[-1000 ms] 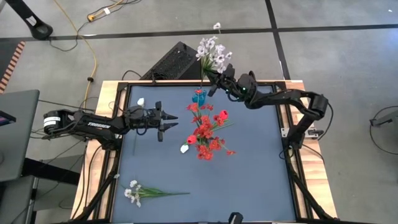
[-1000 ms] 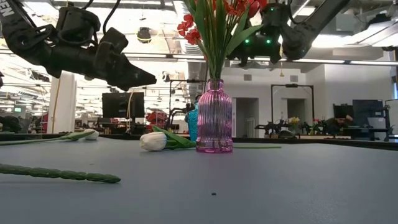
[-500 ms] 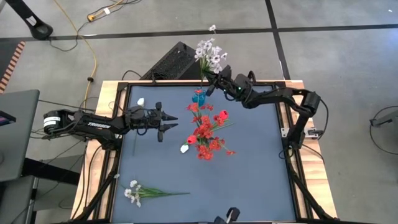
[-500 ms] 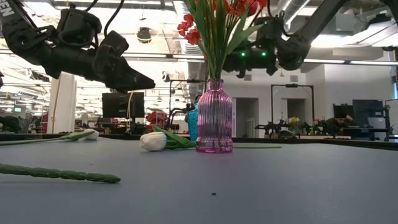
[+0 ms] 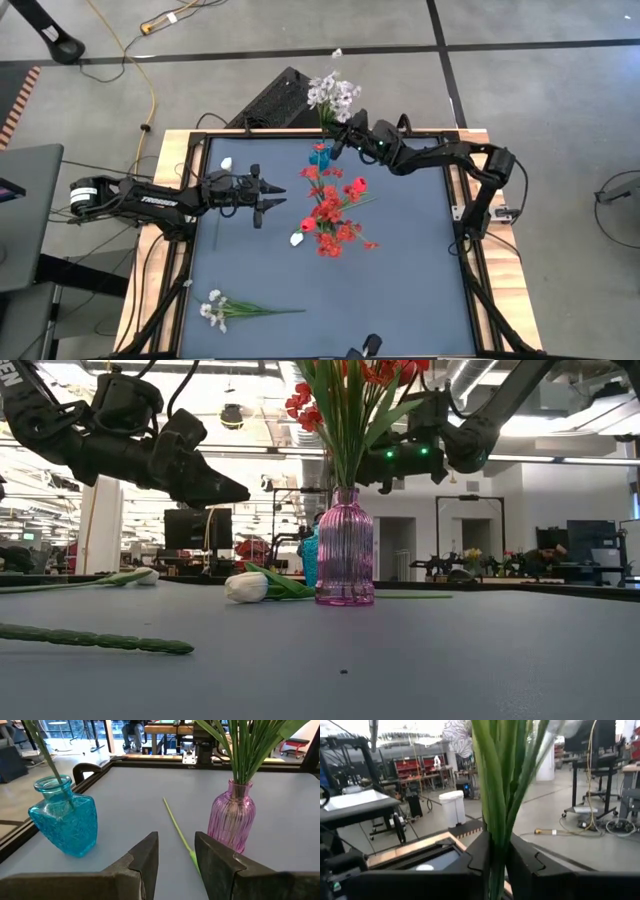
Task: Sort flowers into vase by color
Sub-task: Put the top white flowers into the blue vase, then put the left white tulip into the blue vase
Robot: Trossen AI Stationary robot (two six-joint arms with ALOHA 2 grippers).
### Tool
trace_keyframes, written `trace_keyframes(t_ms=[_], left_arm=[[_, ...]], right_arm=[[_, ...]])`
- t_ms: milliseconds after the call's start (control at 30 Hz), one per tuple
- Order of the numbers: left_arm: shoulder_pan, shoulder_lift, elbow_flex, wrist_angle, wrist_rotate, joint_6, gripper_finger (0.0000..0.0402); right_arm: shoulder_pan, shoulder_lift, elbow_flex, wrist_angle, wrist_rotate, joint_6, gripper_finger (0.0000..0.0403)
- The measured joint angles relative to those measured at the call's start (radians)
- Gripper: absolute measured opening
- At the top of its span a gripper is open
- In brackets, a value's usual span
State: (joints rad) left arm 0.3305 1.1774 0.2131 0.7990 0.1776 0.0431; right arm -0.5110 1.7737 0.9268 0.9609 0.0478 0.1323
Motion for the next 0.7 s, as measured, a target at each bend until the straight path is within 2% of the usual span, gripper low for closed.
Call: trace_keyframes(t_ms=[367,533,700], left_arm=[[0.000,0.000,0.000,0.000,0.000,0.000,0.0119],[0.000,0.000,0.000,0.000,0.000,-0.001,0.0119],[0.000,0.000,0.000,0.000,0.000,-0.002,0.0119]], right_arm=[[-0.023,-0.001,0.000,-0.142,-0.105,0.051,0.0188],[-0.036,-0.061,0.000,-0.340,-0.153,0.053,0.0224],[-0.035,-0.169,0.000,-0.574,-0.157,0.008,0.0236]])
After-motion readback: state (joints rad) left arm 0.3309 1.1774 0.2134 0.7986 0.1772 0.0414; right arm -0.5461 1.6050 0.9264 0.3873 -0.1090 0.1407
